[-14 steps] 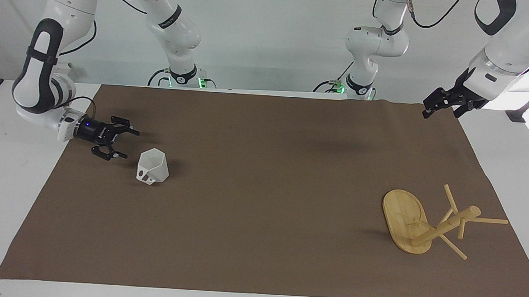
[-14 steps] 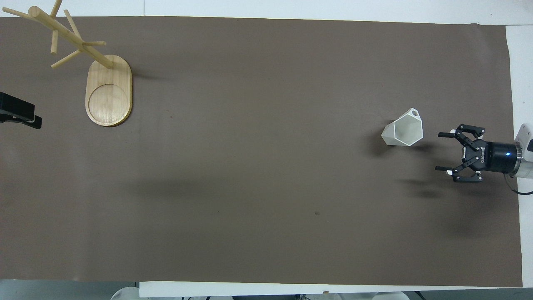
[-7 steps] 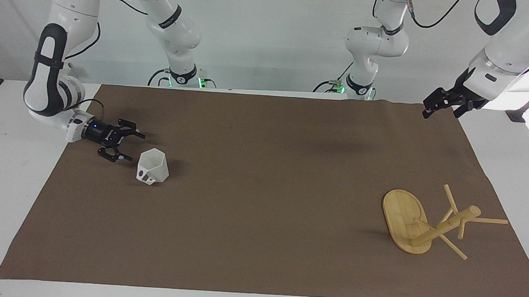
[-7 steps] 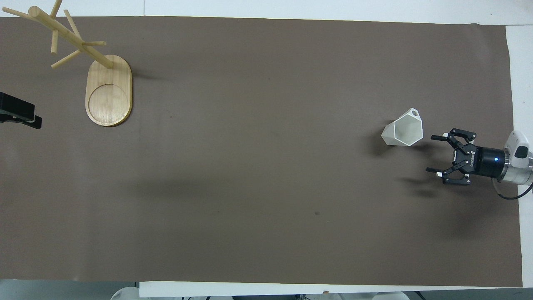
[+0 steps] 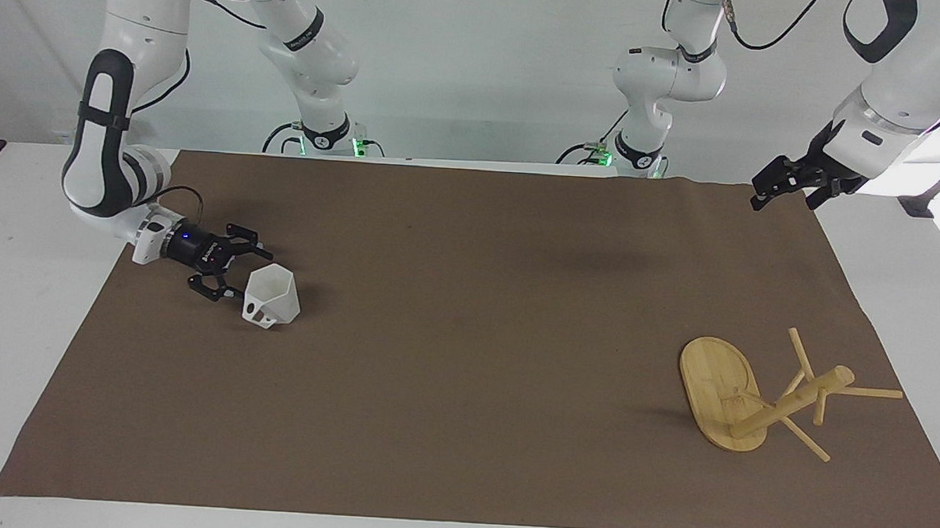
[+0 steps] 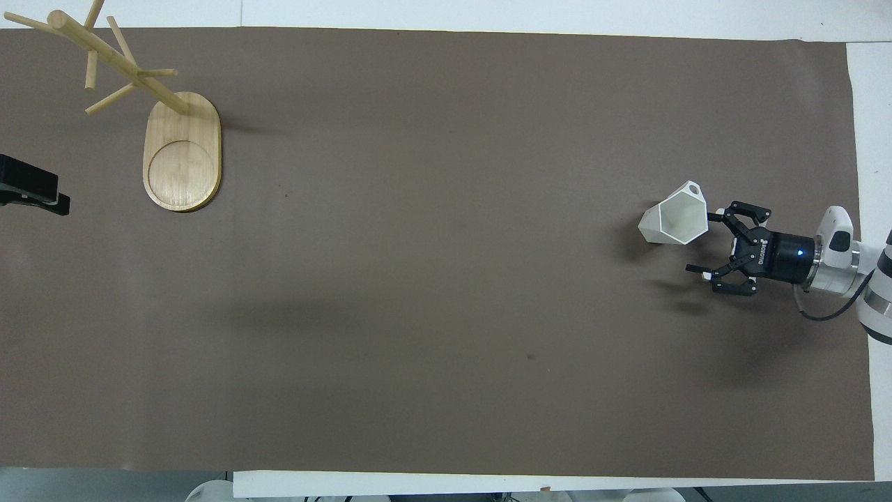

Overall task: Hang cup on rack
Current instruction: 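Close the right gripper on the white cup's side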

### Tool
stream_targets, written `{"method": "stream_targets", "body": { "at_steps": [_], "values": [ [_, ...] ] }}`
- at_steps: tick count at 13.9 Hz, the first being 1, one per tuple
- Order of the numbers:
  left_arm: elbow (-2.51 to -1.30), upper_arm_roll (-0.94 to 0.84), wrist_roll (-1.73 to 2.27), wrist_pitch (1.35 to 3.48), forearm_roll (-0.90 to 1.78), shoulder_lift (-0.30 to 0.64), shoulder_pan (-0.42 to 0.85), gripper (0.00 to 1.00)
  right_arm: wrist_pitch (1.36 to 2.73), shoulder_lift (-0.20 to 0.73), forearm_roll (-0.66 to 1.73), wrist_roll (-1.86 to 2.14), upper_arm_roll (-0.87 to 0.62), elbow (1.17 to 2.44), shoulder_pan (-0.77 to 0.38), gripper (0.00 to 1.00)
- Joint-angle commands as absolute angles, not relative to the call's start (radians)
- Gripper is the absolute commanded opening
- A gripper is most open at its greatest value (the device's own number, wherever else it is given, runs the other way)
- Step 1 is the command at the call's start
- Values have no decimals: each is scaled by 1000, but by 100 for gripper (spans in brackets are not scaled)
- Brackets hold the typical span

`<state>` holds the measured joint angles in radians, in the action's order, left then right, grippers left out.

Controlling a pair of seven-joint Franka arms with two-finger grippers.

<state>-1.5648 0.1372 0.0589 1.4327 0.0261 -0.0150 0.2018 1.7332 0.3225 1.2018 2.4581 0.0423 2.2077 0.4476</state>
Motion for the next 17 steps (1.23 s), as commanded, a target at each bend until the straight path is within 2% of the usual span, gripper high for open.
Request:
{"method": "stream_targets", "body": {
  "at_steps": [1, 7, 17],
  "values": [
    [-1605, 133, 72, 1456, 8, -46, 202, 100, 1753, 299, 1232, 2468, 40, 2235, 442, 100],
    [-1605, 133, 72, 1456, 8, -46, 202, 100, 1828, 304, 1313, 2438, 40, 2237, 390, 100],
    [-1605, 133, 72, 1456, 8, -46, 202, 100, 1833, 304, 1367, 2421, 37, 2238, 368, 100]
  ]
}}
